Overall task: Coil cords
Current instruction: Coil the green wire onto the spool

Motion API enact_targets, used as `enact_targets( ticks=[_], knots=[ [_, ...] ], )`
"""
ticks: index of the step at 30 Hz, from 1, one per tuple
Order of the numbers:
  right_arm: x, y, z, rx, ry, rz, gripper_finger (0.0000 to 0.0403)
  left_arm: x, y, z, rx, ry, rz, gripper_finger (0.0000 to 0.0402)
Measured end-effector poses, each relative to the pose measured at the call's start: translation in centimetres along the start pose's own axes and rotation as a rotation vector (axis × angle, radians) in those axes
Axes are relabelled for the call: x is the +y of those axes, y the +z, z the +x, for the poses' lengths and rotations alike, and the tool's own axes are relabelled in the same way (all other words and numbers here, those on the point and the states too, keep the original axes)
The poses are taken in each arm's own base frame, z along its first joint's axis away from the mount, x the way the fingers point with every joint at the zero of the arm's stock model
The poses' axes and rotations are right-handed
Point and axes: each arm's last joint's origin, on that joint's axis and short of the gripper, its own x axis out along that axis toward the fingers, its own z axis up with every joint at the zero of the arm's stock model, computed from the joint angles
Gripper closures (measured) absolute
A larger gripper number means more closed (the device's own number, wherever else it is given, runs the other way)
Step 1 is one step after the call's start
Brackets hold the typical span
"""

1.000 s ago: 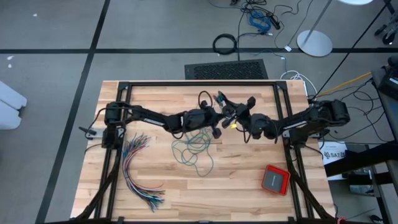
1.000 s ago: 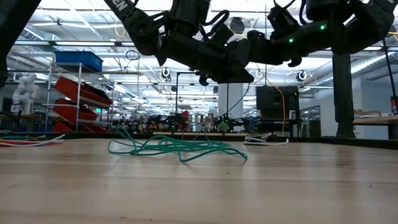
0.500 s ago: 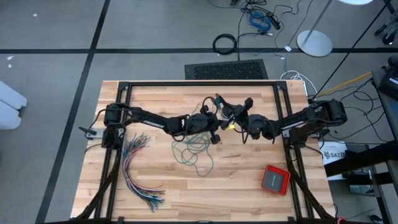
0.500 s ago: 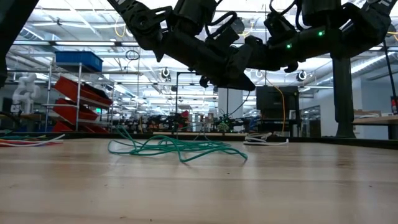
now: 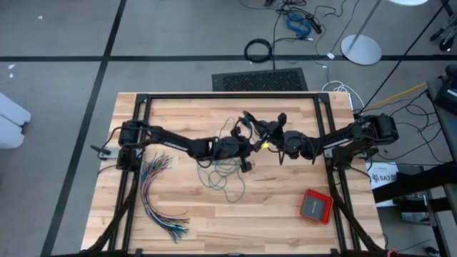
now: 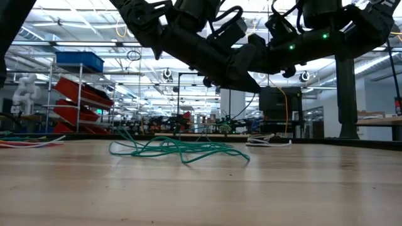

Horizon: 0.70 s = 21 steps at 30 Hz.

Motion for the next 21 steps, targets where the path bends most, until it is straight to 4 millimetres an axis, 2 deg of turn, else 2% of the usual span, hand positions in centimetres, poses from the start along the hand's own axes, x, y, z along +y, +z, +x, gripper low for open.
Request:
enact_targets(
  ticks=[10,21],
  knots=[
    [0.4,0.5,0.3,-0.007,0.049,0.037,0.0403,-0.5,-0.6,-0.1,0.056,-0.011,0.018,0.0402],
    [-0.1,0.5,0.7,-0.007,0.028,0.038,0.0403,-2.2,-0.7,-0.6,0.068,-0.043,0.039,0.0402]
  ],
)
